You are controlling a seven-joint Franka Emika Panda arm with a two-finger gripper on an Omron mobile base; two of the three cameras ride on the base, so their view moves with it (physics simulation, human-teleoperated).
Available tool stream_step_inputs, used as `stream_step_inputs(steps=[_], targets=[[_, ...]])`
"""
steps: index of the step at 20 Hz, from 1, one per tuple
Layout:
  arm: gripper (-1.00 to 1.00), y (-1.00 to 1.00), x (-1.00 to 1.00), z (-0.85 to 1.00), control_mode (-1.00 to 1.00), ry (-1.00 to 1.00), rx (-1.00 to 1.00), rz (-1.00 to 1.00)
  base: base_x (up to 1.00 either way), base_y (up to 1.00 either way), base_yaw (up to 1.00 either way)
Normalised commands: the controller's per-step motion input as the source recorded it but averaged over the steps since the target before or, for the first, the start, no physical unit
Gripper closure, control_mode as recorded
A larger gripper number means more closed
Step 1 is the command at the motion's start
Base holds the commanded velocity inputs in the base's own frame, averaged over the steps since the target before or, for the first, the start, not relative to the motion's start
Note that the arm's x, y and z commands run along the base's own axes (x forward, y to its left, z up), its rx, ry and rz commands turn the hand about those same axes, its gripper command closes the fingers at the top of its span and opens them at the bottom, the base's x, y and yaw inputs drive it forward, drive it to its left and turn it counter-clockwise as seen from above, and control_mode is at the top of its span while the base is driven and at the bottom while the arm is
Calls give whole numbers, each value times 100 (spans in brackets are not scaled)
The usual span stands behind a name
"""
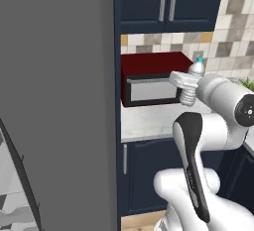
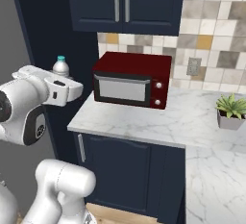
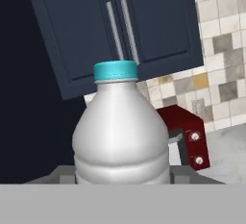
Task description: Take the bottled waters from the counter and place them in the freezer to freeze. Close the freezer door after placing the bottles.
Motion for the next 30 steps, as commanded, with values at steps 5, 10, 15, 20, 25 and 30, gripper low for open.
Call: stream_step_inputs(steps=[5, 10, 15, 20, 25, 30], targets=[[100, 1, -17, -4, -100, 2, -38, 6, 0, 0, 0], [100, -2, -3, -58, -100, -3, -24, 4, 0, 0, 0], [100, -1, 0, -30, -100, -2, -2, 1, 0, 0, 0], [100, 0, 0, -1, -100, -3, 0, 0, 0, 0, 0], [100, 0, -28, -3, -100, -4, 0, 0, 0, 0, 0], [100, 0, 0, 0, 100, 0, 0, 0, -70, 5, 0]])
